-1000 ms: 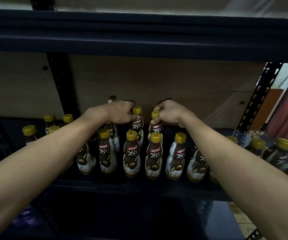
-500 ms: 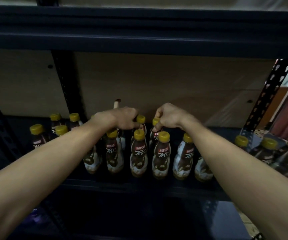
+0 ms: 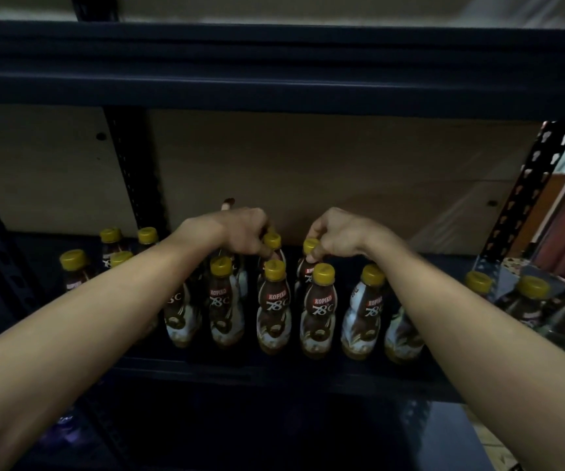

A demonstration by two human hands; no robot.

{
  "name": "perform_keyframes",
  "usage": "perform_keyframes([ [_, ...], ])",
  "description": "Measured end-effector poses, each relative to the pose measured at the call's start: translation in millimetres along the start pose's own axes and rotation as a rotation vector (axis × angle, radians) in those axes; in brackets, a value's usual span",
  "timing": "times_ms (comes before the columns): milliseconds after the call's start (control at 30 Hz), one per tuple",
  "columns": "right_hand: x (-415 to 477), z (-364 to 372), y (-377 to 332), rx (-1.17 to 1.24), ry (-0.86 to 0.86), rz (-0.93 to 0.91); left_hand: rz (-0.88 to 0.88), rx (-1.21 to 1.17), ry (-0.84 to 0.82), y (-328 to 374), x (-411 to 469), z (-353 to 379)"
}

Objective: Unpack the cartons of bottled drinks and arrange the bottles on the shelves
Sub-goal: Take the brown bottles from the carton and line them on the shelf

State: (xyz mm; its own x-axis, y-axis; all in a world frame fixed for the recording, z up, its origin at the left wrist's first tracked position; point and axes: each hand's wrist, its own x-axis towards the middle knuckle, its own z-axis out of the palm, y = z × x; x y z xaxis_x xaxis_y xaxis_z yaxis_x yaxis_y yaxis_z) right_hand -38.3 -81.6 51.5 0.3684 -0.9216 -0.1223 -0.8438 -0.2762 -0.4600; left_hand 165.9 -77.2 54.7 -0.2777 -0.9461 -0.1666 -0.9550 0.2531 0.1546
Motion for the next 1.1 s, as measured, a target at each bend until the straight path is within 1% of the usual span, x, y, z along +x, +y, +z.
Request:
perform_keyframes([
  [233,-2,-1,0,-0.004,0.037,-0.038,0.015,-0.041,0.030,-1,-1,-3],
  [433,2,1,2,-0.044,0.100,-0.020,0.021,-0.023,0.062,1,-5,-3],
  [700,7,4,4,-0.027,0.143,-0.005,0.023,-0.022,0.110,0,-4,1],
  [1100,5,4,4,-0.007,0.143,0.009,0.033,-0.042,0.169,-1,-1,6],
])
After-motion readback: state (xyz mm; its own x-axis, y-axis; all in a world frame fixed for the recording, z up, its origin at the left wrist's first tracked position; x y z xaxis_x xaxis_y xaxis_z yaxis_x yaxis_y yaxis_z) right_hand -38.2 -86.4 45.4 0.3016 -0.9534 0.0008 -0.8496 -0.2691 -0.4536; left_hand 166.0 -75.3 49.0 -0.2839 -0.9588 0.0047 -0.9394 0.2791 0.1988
